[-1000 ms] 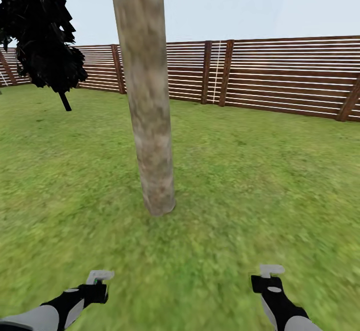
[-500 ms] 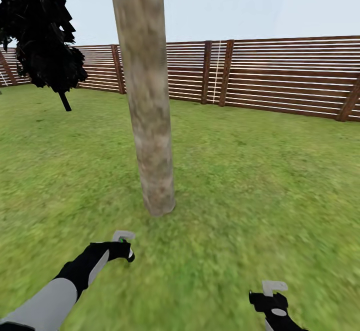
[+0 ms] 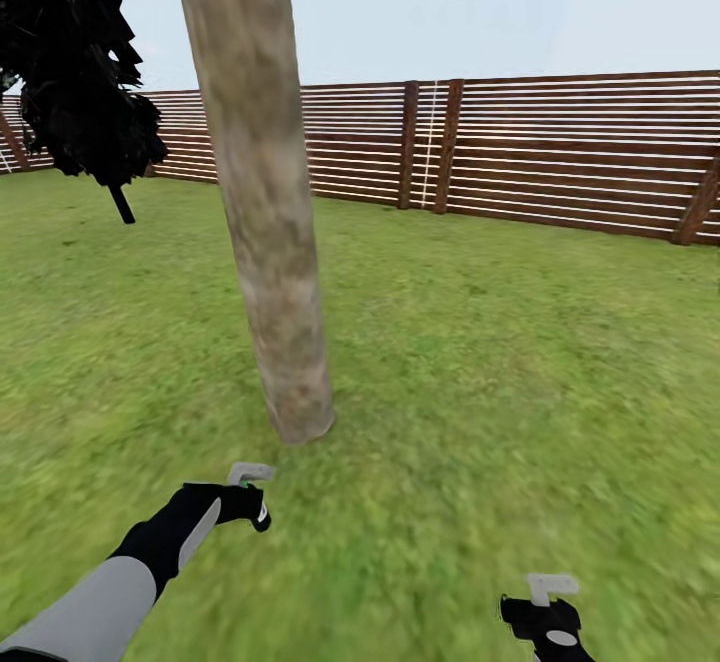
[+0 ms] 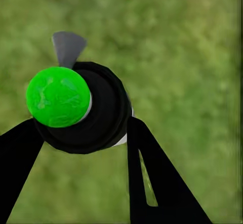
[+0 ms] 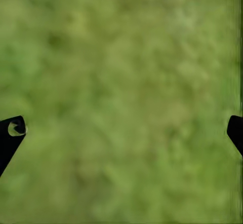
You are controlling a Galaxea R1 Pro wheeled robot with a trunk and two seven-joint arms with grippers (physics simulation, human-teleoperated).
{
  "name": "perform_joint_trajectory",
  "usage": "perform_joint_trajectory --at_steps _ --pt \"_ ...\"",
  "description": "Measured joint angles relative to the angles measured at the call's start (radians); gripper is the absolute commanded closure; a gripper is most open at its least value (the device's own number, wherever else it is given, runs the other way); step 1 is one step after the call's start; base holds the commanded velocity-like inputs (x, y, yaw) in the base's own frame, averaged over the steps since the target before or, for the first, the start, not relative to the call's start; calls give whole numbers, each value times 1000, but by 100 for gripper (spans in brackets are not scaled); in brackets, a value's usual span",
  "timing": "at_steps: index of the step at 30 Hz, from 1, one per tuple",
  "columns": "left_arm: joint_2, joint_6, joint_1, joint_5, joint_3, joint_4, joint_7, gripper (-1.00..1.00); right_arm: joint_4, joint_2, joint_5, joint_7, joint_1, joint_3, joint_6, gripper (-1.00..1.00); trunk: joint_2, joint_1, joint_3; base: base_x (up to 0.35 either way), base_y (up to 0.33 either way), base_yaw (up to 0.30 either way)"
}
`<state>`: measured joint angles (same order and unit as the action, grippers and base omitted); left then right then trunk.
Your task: In the garden, pick up the pesticide atomizer on the floor and spray pesticide onto both trees until each tree trunk is fully covered.
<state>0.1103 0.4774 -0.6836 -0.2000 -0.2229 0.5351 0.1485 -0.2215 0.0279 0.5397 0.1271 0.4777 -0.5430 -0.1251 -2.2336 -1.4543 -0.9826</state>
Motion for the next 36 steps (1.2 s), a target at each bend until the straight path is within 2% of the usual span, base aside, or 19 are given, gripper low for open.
perform_joint_trajectory --at_steps 12,14,17,23,28,31,36 --pt "1 10 0 3 -1 -1 0 100 9 -1 0 0 0 0 0 -100 0 0 0 274 -204 0" --pt "2 77 -1 4 -1 -1 -1 100 9 -1 0 0 0 0 0 -100 0 0 0 290 -158 0" --pt "3 107 -1 4 -2 0 -3 100 9 -1 -1 0 0 0 0 -100 0 0 0 137 -44 0" --pt "11 97 0 3 4 1 -67 100 9 -2 -2 1 0 0 0 -100 0 0 0 -7 -4 0" --pt "11 90 0 1 9 2 -73 100 10 -2 -3 1 0 0 0 -100 0 -1 0 -306 0 0" --pt "11 13 0 1 10 0 -75 100 10 -5 -3 1 0 0 0 -100 0 -1 0 -288 0 0" --pt "-1 10 -11 -1 4 31 -74 100 10 -6 -2 1 0 0 0 -100 0 0 0 -41 0 0"
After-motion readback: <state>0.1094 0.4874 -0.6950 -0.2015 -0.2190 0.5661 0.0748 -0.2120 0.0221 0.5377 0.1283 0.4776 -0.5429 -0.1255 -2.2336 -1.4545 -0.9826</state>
